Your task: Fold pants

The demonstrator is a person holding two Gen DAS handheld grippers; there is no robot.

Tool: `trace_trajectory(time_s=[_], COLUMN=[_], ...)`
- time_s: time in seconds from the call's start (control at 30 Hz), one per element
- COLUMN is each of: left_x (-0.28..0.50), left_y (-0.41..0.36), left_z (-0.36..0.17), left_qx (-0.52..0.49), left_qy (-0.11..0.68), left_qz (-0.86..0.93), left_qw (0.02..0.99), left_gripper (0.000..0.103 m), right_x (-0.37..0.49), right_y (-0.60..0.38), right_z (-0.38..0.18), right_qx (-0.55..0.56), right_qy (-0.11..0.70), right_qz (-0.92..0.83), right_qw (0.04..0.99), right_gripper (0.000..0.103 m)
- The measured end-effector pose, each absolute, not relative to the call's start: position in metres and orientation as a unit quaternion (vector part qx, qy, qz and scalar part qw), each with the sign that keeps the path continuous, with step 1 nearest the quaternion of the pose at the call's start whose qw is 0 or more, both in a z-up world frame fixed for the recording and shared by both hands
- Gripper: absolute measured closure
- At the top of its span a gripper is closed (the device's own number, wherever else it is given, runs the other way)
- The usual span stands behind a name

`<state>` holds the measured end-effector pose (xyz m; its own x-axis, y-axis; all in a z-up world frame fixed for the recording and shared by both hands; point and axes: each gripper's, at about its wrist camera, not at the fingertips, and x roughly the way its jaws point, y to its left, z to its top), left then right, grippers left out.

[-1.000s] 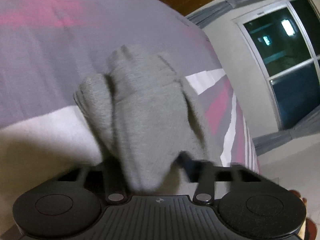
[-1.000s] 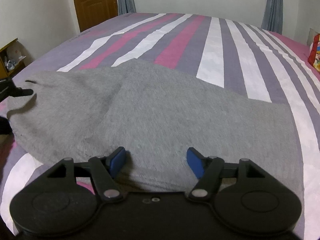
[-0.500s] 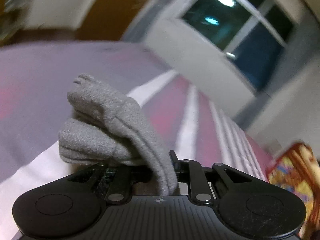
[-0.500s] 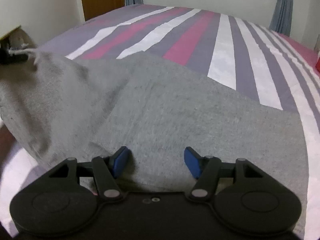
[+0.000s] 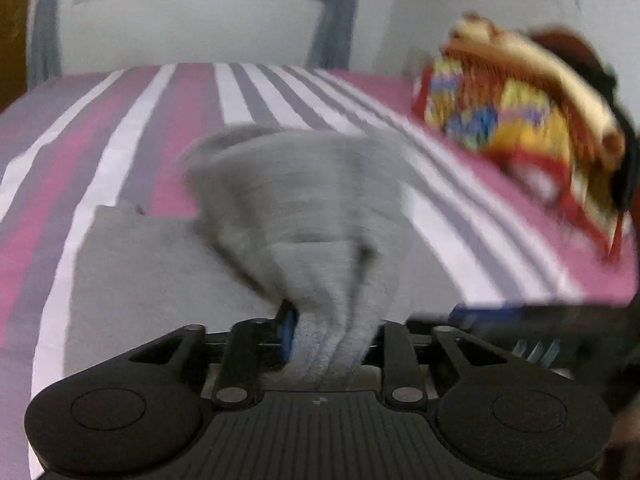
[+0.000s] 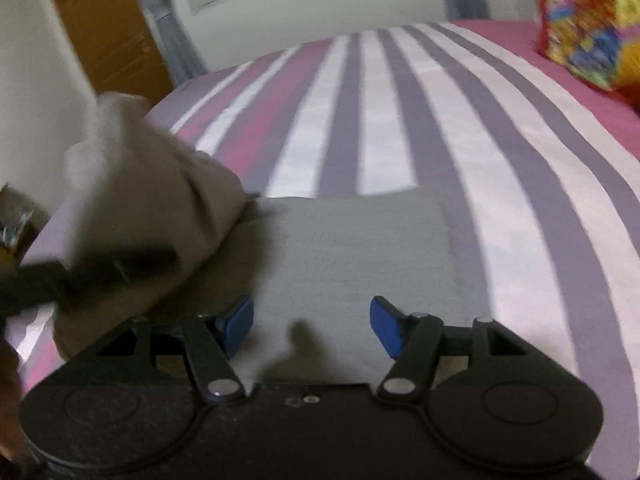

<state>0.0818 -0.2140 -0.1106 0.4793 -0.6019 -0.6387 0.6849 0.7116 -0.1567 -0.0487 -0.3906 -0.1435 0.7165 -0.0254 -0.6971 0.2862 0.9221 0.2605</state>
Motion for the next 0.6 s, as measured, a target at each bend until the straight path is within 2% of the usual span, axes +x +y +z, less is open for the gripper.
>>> trace_trajectory(time_s=[0.2, 0.23, 0.27, 0.3, 0.43, 0.5, 0.6], left_x=[0.049, 0.050, 0.048, 0.046, 0.040, 0.036, 0.029], left_y=[-0.233, -0.233, -0.232, -0.231, -0.225, -0.223, -0.206], left_z=[-0.093, -0.090, -0.086, -0.085, -0.088, -0.090, -0.085], left_qx=[0.112, 0.109, 0.107, 0.108, 0.115, 0.122, 0.101], left_qy=[0.334, 0.336, 0.338, 0.337, 0.341, 0.342, 0.341], left_qz=[-0.382, -0.379, -0.377, -0.378, -0.379, -0.378, -0.374], left_qw=[0.854, 0.855, 0.856, 0.856, 0.853, 0.852, 0.857], left_gripper=[0.074, 0.074, 0.074, 0.074, 0.069, 0.059, 0.058], right_x=[-0.069, -0.070, -0.071, -0.072, -0.072, -0.071, -0.069], right_y=[-0.421, -0.424, -0.427, -0.428, -0.430, -0.430, -0.426], right_z=[-0.140, -0.137, -0.136, -0.135, -0.140, -0.144, -0.141], right_qx=[0.242, 0.253, 0.265, 0.275, 0.314, 0.338, 0.346], right_qy=[0.339, 0.331, 0.324, 0.320, 0.322, 0.324, 0.325], right_qz=[-0.081, -0.074, -0.066, -0.058, -0.028, -0.020, -0.011], right_qw=[0.905, 0.906, 0.906, 0.905, 0.892, 0.883, 0.880], right_gripper=[0.038, 0.033, 0.024, 0.020, 0.021, 0.021, 0.020])
